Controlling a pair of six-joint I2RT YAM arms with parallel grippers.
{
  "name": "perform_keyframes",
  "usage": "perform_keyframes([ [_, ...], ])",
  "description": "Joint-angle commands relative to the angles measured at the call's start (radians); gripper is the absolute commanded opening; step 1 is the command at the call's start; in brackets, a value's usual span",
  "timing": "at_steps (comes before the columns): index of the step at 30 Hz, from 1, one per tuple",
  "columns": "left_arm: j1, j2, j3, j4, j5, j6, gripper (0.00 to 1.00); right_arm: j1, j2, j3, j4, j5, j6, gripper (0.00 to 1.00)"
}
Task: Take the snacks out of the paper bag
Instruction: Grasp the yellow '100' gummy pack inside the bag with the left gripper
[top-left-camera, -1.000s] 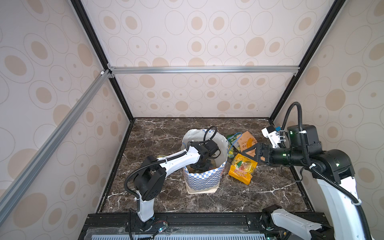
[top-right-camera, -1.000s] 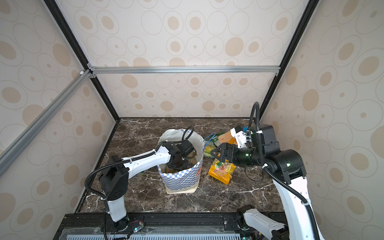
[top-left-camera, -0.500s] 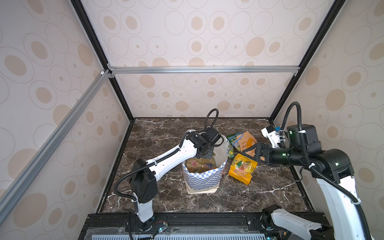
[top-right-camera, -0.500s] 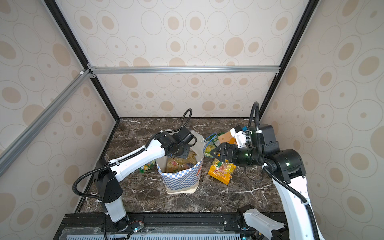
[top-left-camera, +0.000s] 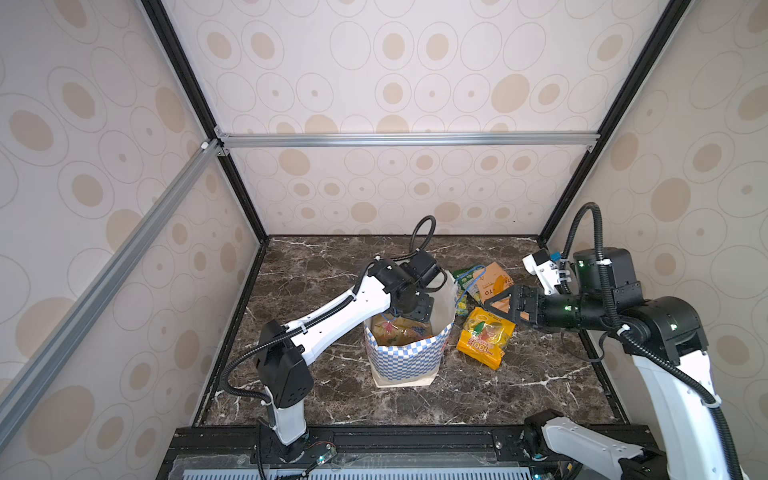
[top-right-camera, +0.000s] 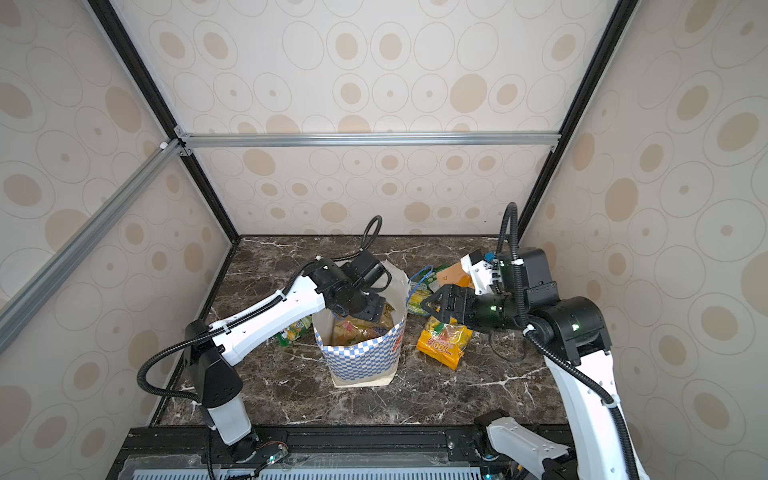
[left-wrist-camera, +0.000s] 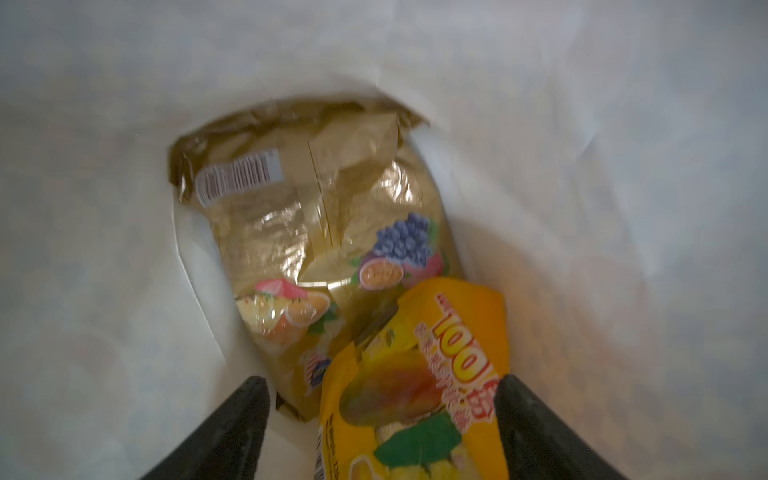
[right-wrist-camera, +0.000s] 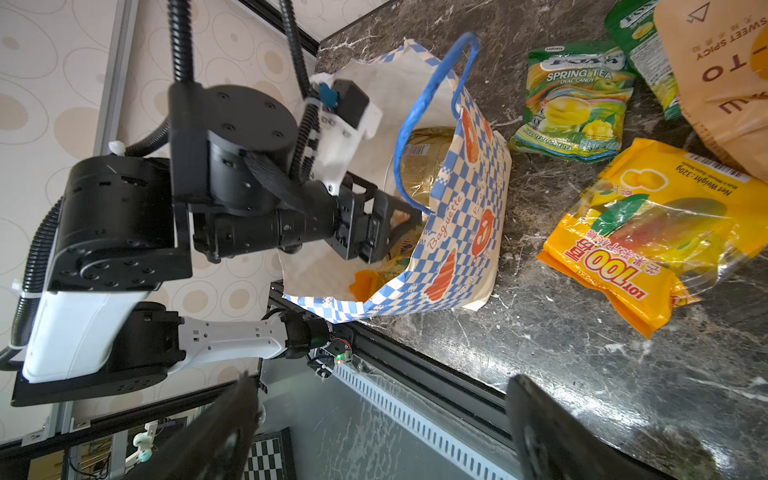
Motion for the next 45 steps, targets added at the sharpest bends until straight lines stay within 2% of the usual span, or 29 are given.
perform_keyframes([
  [1, -0.011, -0.056, -0.019, -0.146, 0.101, -0.006, 0.96, 0.007, -0.004, -0.003, 0.017, -0.003, 0.013, 0.96],
  [4, -0.012, -0.078, -0.089, -0.119, 0.206, -0.006, 0.98, 0.008, 0.004, -0.013, 0.031, -0.007, 0.017, 0.96],
  [7, -0.023, -0.082, -0.186, -0.072, 0.247, -0.008, 0.98, 0.008, 0.011, -0.017, 0.039, -0.009, 0.014, 0.96],
  [17, -0.023, -0.025, -0.343, 0.073, 0.196, -0.039, 0.98, 0.010, 0.028, -0.002, 0.033, -0.013, 0.007, 0.96],
  [20, -0.021, -0.025, -0.387, 0.107, 0.179, -0.047, 0.94, 0.010, 0.032, 0.010, 0.023, -0.009, -0.001, 0.96],
  [27, -0.023, -0.026, -0.441, 0.148, 0.176, -0.062, 0.69, 0.009, 0.036, 0.016, 0.019, -0.014, -0.005, 0.96],
  [34, -0.023, -0.036, -0.410, 0.125, 0.154, -0.064, 0.44, 0.010, 0.041, 0.020, 0.015, -0.017, -0.010, 0.96],
  [38, -0.020, -0.054, -0.387, 0.118, 0.130, -0.065, 0.24, 0.009, 0.038, 0.024, 0.012, -0.014, -0.011, 0.96],
  [44, -0.018, -0.065, -0.340, 0.097, 0.090, -0.067, 0.00, 0.010, 0.035, 0.023, 0.007, -0.012, -0.013, 0.96],
  [45, -0.018, -0.066, -0.328, 0.092, 0.082, -0.066, 0.00, 0.010, 0.036, 0.026, 0.007, -0.012, -0.013, 0.96],
])
